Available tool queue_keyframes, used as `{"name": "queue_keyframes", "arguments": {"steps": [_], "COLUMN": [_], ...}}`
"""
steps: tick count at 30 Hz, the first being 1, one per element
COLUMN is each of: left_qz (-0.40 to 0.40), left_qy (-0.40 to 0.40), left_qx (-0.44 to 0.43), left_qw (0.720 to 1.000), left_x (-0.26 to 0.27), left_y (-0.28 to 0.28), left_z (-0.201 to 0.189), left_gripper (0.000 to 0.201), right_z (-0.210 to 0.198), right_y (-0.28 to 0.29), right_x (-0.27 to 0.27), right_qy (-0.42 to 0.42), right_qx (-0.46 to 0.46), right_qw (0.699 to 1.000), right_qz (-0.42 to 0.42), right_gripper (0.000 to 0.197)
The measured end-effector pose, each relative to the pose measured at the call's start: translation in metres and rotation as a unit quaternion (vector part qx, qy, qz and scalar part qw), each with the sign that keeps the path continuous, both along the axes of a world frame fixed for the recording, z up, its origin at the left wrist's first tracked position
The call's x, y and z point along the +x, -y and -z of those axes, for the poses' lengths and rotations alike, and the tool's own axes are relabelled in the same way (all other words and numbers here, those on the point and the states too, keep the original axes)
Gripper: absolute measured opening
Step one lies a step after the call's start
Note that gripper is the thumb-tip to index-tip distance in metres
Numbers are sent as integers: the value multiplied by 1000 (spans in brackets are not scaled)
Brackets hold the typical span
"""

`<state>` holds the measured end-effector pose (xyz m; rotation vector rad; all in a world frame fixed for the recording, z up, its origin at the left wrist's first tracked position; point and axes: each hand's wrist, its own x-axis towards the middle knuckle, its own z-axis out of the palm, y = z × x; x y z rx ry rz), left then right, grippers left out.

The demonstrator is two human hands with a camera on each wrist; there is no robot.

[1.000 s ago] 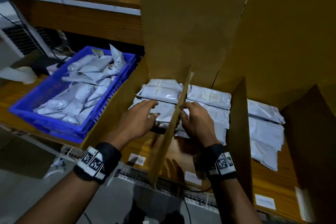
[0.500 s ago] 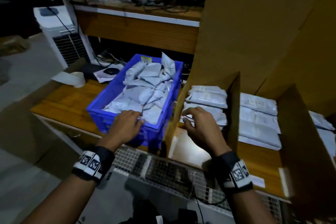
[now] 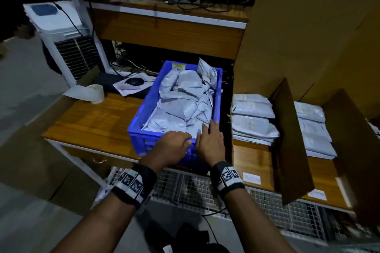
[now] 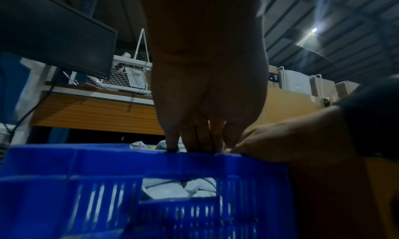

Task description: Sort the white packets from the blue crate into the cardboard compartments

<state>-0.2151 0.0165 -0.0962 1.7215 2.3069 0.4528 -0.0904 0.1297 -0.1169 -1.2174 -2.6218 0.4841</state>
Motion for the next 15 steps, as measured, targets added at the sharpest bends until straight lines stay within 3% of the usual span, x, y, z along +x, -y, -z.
{"name": "queue_keyframes", "arguments": {"steps": [5,11,15], "left_qz": [11,-32,-50], "left_qy": [6,13,-35], "left_qx": [-65,-84,-86], "left_qw": [998,996,994], "left_x": [-34,-85,-104], "left_y": [-15,-51,-92], "left_z": [-11,-35,-40], "left_gripper": [25,17,40], "right_z": [-4,-9,-12], "right_y": [-21,-34,-37], "right_x": [-20,-31,-35], "right_qy": [57,96,105], "right_qx": [12,6,29], "right_qw": [998,995,993], "right_qz": [21,36,43], "right_gripper": [57,59,59]}}
